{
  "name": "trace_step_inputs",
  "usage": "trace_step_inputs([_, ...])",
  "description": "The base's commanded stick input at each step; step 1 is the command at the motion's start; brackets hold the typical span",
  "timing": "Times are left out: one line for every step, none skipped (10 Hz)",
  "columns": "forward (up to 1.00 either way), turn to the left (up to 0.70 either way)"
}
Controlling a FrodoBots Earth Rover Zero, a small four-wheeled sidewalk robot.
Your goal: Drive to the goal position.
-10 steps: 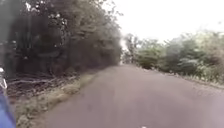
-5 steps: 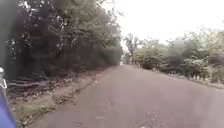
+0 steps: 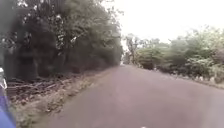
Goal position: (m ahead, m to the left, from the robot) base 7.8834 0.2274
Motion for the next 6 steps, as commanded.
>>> trace_step_inputs([0.70, -0.01])
trace_step_inputs([0.70, -0.01])
trace_step_inputs([0.70, -0.01])
trace_step_inputs([0.70, -0.01])
trace_step_inputs([0.70, -0.01])
trace_step_inputs([0.70, -0.01])
